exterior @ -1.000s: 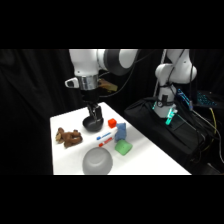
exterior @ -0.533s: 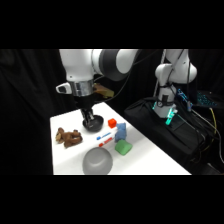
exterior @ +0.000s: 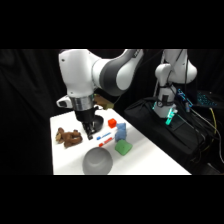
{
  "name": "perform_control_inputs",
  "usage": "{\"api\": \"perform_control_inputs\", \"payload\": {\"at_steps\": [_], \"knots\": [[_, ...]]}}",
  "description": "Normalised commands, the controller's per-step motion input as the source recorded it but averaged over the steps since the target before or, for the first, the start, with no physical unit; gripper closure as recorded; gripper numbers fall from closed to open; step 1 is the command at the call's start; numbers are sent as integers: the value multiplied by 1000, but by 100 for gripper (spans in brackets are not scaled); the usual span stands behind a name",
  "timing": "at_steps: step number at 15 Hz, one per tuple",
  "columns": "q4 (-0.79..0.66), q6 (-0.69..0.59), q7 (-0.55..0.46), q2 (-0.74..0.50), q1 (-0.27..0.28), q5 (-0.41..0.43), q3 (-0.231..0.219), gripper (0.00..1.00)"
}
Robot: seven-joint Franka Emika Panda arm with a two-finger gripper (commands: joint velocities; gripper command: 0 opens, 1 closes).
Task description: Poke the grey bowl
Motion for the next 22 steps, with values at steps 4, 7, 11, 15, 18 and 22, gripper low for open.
{"api": "perform_control_inputs", "payload": {"at_steps": [4, 7, 11, 15, 18, 22], "knots": [[55, 261, -118, 215, 17, 71, 18, 100], [77, 194, -175, 188, -21, 104, 34, 100], [91, 181, -200, 157, -40, 118, 48, 100], [99, 160, -209, 128, -53, 134, 69, 100], [78, 47, -198, 31, -24, 83, 48, 100], [81, -225, -243, -154, -45, 102, 68, 100]]}}
